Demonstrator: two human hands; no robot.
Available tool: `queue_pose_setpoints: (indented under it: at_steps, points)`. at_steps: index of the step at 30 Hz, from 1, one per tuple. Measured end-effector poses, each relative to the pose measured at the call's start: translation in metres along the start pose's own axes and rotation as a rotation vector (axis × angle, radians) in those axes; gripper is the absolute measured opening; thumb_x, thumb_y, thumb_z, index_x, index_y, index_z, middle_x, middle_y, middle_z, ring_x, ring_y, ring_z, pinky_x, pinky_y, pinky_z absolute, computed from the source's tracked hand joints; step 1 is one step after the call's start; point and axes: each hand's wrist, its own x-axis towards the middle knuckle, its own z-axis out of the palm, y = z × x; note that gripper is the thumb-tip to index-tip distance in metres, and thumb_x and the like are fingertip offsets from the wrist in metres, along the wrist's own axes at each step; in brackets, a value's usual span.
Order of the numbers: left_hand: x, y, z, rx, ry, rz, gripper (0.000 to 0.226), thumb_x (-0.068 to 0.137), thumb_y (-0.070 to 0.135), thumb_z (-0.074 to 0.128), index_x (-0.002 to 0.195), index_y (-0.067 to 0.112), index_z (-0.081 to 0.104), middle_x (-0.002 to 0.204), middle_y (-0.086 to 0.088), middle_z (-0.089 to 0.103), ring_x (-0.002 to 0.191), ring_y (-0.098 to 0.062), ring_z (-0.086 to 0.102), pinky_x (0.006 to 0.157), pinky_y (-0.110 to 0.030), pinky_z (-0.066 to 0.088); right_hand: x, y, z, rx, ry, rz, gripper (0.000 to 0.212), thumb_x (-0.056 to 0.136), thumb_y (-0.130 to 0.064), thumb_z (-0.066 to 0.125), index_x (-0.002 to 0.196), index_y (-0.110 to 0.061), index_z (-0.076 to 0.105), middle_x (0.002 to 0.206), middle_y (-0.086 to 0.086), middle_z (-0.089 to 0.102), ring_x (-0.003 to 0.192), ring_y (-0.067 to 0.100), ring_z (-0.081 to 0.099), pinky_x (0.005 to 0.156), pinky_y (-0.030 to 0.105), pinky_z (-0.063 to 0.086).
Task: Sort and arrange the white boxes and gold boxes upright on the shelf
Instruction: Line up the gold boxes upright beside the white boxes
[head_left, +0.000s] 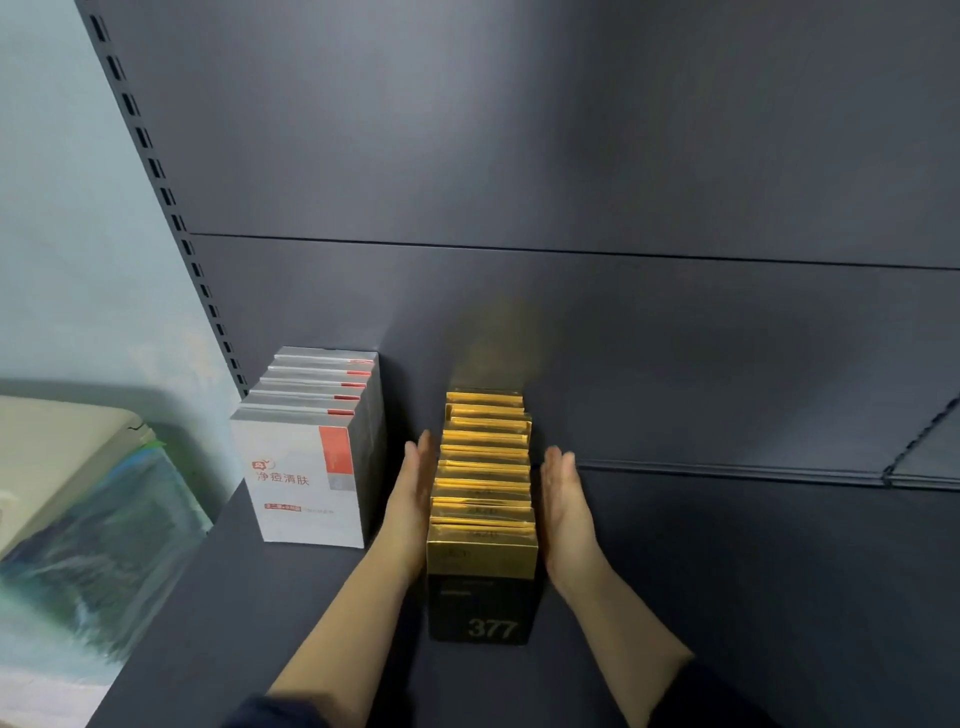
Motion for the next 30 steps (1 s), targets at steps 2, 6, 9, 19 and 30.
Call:
queue_pose_setpoints:
  at_steps: [2,6,9,19,30]
  points:
    - [0.009,0.005,0.007,-0.056,-0.008,-0.068,0.050,0.096,0.053,0.030,0.131,0.025,0.052,0.106,0.001,0.073,0.098,-0.021,0.067,0.088,-0.041,0.047,0.013,-0.001,0.001,-0.011,-0.005,0.055,0.066,0.096,-0.059,0.023,0.146,-0.019,0.036,0.133,-0.003,0.054,0.132,0.026,0.046,0.097,0.034,0.036]
    - [0.022,-0.001,0.005,-0.051,-0.042,-0.098,0.043,0.097,0.051,0.033,0.106,0.023,0.064,0.082,0.000,0.078,0.076,-0.019,0.075,0.075,-0.039,0.049,0.027,0.006,0.005,-0.028,-0.021,0.118,0.056,0.094,-0.061,0.028,0.110,-0.021,0.064,0.096,0.003,0.076,0.095,0.026,0.069,0.083,0.041,0.052]
    - [0.024,-0.004,0.004,-0.042,-0.070,-0.110,0.040,0.097,0.051,0.035,0.108,0.025,0.063,0.084,0.001,0.078,0.080,-0.019,0.074,0.075,-0.039,0.050,0.031,0.007,0.004,-0.022,-0.023,0.116,0.054,0.095,-0.059,0.030,0.111,-0.020,0.063,0.097,0.004,0.076,0.095,0.027,0.069,0.084,0.042,0.052]
    - [0.021,-0.002,0.006,-0.048,0.030,-0.149,0.040,0.098,0.049,0.033,0.104,0.021,0.062,0.069,0.001,0.077,0.067,-0.018,0.074,0.071,-0.037,0.050,0.034,0.000,0.000,-0.085,0.002,0.110,0.056,0.093,-0.064,0.030,0.113,-0.025,0.064,0.117,0.008,0.069,0.110,0.029,0.064,0.104,0.051,0.043]
    - [-0.016,-0.025,-0.020,0.005,0.078,-0.041,0.049,0.099,0.047,0.023,0.143,0.032,0.037,0.138,0.009,0.051,0.133,-0.020,0.044,0.094,-0.030,0.039,0.006,0.013,-0.019,-0.056,0.076,0.105,0.037,0.096,-0.057,0.028,0.103,-0.034,0.057,0.103,-0.003,0.063,0.092,0.013,0.059,0.082,0.033,0.044]
